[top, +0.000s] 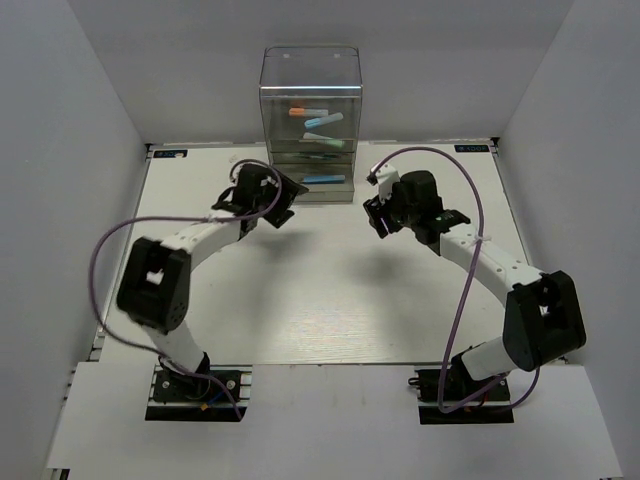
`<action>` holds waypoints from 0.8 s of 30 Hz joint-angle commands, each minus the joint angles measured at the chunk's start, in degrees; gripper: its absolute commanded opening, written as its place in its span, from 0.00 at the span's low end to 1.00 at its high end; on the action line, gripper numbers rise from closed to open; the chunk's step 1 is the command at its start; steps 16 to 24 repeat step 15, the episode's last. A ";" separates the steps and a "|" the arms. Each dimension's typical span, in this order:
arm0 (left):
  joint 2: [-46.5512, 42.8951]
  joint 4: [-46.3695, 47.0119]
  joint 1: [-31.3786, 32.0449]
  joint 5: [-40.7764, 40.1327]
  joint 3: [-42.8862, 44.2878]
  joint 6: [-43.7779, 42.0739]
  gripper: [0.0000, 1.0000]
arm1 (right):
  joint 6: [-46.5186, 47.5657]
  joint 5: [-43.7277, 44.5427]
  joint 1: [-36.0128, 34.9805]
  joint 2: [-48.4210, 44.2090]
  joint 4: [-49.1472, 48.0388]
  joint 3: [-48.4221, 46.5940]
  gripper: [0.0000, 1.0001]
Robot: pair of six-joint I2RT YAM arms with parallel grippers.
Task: Sort the stationery into containers
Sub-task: Reset both arms
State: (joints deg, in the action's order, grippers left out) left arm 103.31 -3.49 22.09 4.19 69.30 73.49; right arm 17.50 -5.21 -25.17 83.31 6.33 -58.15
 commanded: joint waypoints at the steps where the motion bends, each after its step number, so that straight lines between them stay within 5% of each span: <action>1: -16.59 4.80 -0.99 2.76 -9.42 -13.62 0.87 | -2.46 0.38 0.29 -2.53 -0.70 0.41 0.68; 2: -19.17 3.06 -0.99 1.97 -12.58 -18.95 0.92 | -3.42 0.38 0.30 -2.97 -0.44 0.23 0.80; 8: -36.47 -7.22 -0.99 0.38 -22.07 -31.81 1.00 | -6.42 3.45 0.21 -6.14 -0.17 1.02 0.90; 15: -51.87 -12.94 -0.99 -0.49 -29.75 -37.97 1.00 | -6.69 8.64 1.61 -10.00 -1.49 3.83 0.90; 24: -51.87 -12.94 -0.99 -0.49 -29.75 -37.97 1.00 | -6.69 8.64 1.61 -10.00 -1.49 3.83 0.90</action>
